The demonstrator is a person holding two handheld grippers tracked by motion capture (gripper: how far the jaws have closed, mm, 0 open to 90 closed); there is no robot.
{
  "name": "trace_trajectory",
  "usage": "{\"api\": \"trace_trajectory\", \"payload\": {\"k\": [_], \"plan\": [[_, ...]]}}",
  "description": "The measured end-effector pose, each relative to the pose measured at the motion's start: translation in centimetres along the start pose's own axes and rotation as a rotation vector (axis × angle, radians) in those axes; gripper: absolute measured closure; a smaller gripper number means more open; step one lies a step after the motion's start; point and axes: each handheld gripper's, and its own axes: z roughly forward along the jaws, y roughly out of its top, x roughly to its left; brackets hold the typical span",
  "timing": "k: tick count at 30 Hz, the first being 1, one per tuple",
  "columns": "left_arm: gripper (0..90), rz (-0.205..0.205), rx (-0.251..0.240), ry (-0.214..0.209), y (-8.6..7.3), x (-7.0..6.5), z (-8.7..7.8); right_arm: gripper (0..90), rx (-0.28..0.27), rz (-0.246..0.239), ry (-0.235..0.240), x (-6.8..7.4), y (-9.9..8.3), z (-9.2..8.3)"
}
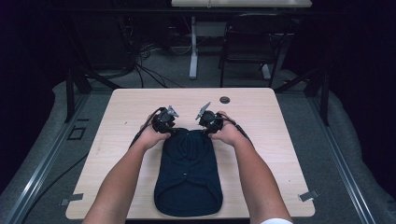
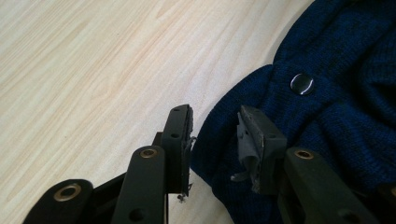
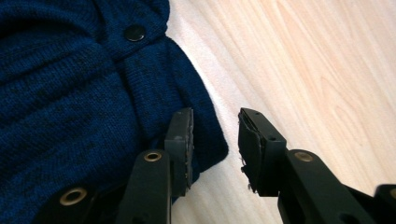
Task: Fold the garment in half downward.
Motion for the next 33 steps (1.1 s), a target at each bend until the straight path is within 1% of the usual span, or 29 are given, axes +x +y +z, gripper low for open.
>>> {"api": "trace_trajectory", "payload": {"k": [1, 3, 5, 7, 8, 9, 11, 12, 13, 15, 16, 18, 20, 22, 24, 26, 27, 28, 29, 30, 33], "plan": [[64.1, 0.005, 0.007, -0.004, -0.1, 0.0, 0.1, 64.5, 0.000, 0.002, 0.005, 0.0, 0.0, 0.1], [63.6, -0.003, -0.001, -0.005, -0.1, 0.0, 0.1, 64.0, -0.007, -0.005, 0.016, 0.1, 0.0, 0.0], [63.4, -0.010, -0.008, -0.013, -0.2, -0.1, 0.1, 63.8, -0.030, -0.002, 0.026, 0.2, 0.1, -0.2], [63.1, 0.007, 0.004, -0.013, -0.2, 0.0, 0.1, 63.7, -0.027, -0.005, 0.024, 0.2, 0.1, -0.1], [62.8, 0.010, 0.008, -0.010, -0.2, 0.0, 0.2, 63.5, -0.011, -0.012, 0.016, 0.2, 0.1, 0.0], [61.7, 0.021, 0.017, 0.003, -0.3, -0.2, 0.4, 62.6, 0.026, -0.019, 0.000, 0.3, 0.0, 0.3], [60.3, 0.034, 0.036, 0.011, -0.3, -0.4, 0.8, 61.8, 0.046, -0.013, -0.010, 0.3, 0.0, 0.7], [60.3, 0.040, 0.047, 0.015, -0.4, -0.6, 0.9, 62.1, 0.056, -0.016, -0.013, 0.4, 0.0, 0.9], [60.5, 0.040, 0.047, 0.015, -0.4, -0.6, 0.9, 62.5, 0.067, -0.022, -0.011, 0.6, 0.0, 1.1], [60.6, 0.041, 0.052, 0.022, -0.3, -0.7, 1.1, 63.6, 0.075, -0.040, -0.020, 0.8, 0.1, 1.3], [60.8, 0.047, 0.048, 0.017, -0.4, -0.6, 1.2, 64.3, 0.079, -0.031, -0.015, 0.8, 0.1, 1.3], [61.2, 0.044, 0.044, 0.007, -0.5, -0.6, 1.2, 65.1, 0.075, -0.019, -0.009, 0.7, 0.0, 1.3], [63.9, 0.051, 0.050, 0.003, -0.5, -0.7, 1.2, 68.3, 0.074, 0.001, 0.004, 0.7, -0.1, 1.3], [68.1, 0.057, 0.055, 0.003, -0.4, -0.9, 1.2, 71.2, 0.075, 0.006, 0.008, 0.7, -0.1, 1.3], [71.3, 0.062, 0.058, 0.003, -0.4, -0.9, 1.2, 74.6, 0.082, -0.010, 0.005, 0.9, 0.0, 1.2], [73.6, 0.065, 0.060, 0.001, -0.4, -1.0, 1.2, 77.5, 0.087, -0.049, -0.016, 1.3, 0.1, 1.2], [75.1, 0.065, 0.060, 0.001, -0.4, -1.0, 1.2, 77.5, 0.087, -0.049, -0.016, 1.3, 0.1, 1.2], [75.1, 0.070, 0.059, 0.006, -0.4, -1.1, 1.2, 78.4, 0.089, -0.060, -0.023, 1.4, 0.2, 1.2], [77.7, 0.082, 0.065, 0.016, -0.3, -1.2, 1.1, 79.7, 0.091, -0.078, -0.039, 1.7, 0.2, 1.1], [79.0, 0.091, 0.069, 0.022, -0.3, -1.3, 1.0, 80.2, 0.087, -0.085, -0.038, 1.7, 0.2, 1.1], [80.5, 0.101, 0.064, 0.030, -0.3, -1.4, 1.0, 81.0, 0.077, -0.077, -0.037, 1.7, -0.1, 0.9]]}}
